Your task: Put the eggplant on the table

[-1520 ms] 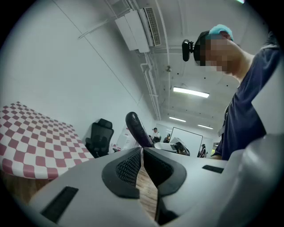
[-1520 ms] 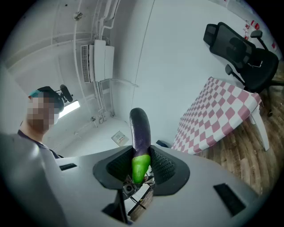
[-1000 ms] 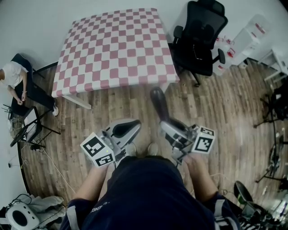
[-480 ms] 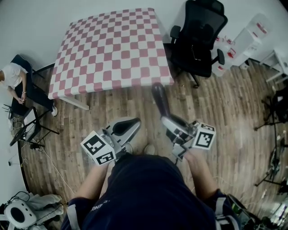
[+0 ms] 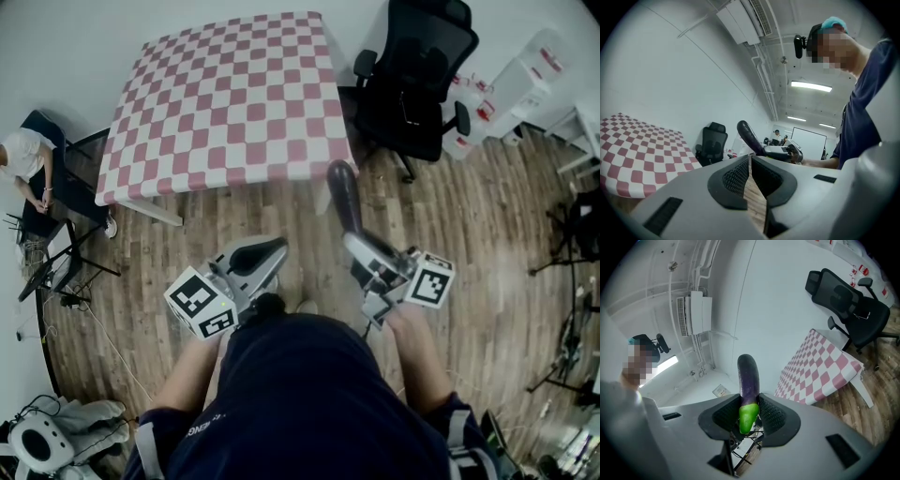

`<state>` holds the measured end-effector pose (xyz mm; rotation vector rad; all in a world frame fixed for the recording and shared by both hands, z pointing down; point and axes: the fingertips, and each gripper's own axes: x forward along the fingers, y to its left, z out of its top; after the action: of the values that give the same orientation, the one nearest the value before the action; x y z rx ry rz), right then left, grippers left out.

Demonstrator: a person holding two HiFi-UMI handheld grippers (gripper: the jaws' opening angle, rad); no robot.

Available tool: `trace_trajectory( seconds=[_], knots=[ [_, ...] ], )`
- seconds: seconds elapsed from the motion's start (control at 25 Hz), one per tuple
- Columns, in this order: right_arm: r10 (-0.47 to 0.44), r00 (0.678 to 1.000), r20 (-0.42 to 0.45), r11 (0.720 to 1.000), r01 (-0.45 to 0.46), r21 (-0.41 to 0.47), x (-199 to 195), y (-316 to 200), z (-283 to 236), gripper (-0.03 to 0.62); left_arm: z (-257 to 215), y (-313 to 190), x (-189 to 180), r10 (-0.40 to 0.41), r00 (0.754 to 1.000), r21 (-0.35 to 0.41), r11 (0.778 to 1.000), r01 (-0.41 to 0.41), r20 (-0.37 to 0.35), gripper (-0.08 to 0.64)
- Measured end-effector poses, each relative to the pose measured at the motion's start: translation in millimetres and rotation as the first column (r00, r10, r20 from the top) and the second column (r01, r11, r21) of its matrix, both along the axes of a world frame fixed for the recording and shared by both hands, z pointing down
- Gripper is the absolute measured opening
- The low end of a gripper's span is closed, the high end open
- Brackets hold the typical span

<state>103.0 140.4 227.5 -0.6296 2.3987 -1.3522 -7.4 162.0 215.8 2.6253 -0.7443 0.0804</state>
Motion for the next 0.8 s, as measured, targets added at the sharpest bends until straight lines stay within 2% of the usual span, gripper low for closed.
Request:
trace_trajectory(
  seconds=[0.08, 0.24, 0.4, 0.56, 0.64, 0.8],
  knots=[
    [-0.002, 1.0, -0.005, 1.0, 0.002, -0.011, 12, -11, 1, 0.127, -3, -11, 10, -0.006, 1.0, -0.004, 1.0, 0.006, 0.0, 0.04],
    [0.02, 1.0, -0.01, 1.0, -0.02, 0.011, 48, -61, 117, 0.127, 116, -62, 43, 0.009, 1.0, 0.024, 1.0, -0.009, -0.008, 0.04],
    [0.051, 0.998, -0.031, 0.999, -0.052, -0.013, 52, -101, 151, 0.127, 151, -107, 42, 0.026, 0.999, 0.008, 1.0, -0.026, -0.032, 0.04],
    [0.069, 0.996, -0.049, 0.996, -0.071, -0.045, 35, -135, 157, 0.127, 153, -149, 24, 0.048, 0.998, 0.007, 0.999, -0.048, -0.032, 0.04],
    [0.072, 0.996, -0.059, 0.995, -0.076, -0.063, 22, -171, 166, 0.127, 159, -187, 13, 0.055, 0.998, 0.002, 0.999, -0.055, -0.04, 0.04],
    [0.071, 0.995, -0.077, 0.993, -0.078, -0.091, -21, -222, 180, 0.127, 175, -239, -29, 0.057, 0.997, -0.024, 0.998, -0.058, -0.049, 0.04]
  ],
)
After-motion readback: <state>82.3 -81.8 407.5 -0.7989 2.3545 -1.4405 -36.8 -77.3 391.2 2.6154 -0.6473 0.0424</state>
